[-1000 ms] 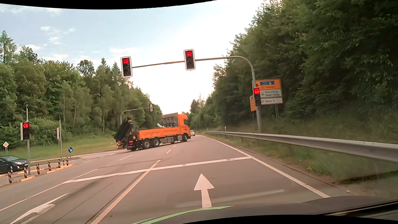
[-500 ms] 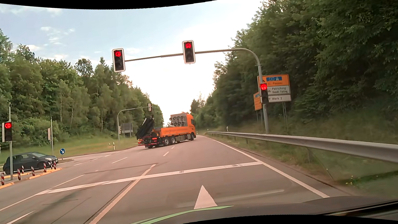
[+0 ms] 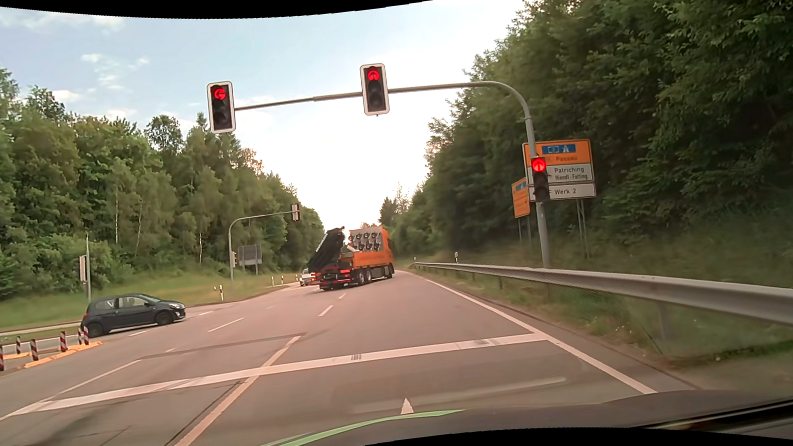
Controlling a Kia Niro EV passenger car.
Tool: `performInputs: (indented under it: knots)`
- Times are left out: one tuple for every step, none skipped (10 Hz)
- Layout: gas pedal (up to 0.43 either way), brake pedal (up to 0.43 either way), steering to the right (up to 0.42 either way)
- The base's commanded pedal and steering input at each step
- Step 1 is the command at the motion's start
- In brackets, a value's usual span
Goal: Follow the waypoints while adhering to traffic rules and regulations
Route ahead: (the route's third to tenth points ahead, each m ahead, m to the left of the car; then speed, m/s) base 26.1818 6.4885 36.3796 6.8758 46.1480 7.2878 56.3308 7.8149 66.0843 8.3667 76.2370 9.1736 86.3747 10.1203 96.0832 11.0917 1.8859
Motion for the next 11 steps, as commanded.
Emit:
performInputs:
  knots:
    - [0.0, 0.152, 0.0]
    - [0.0, 0.152, 0.0]
    - [0.0, 0.152, 0.0]
    - [0.0, 0.152, 0.0]
    - [0.0, 0.152, 0.0]
    - [0.0, 0.152, 0.0]
    - [0.0, 0.152, 0.0]
    - [0.0, 0.152, 0.0]
    - [0.0, 0.152, 0.0]
    - [0.0, 0.152, 0.0]
    - [0.0, 0.152, 0.0]
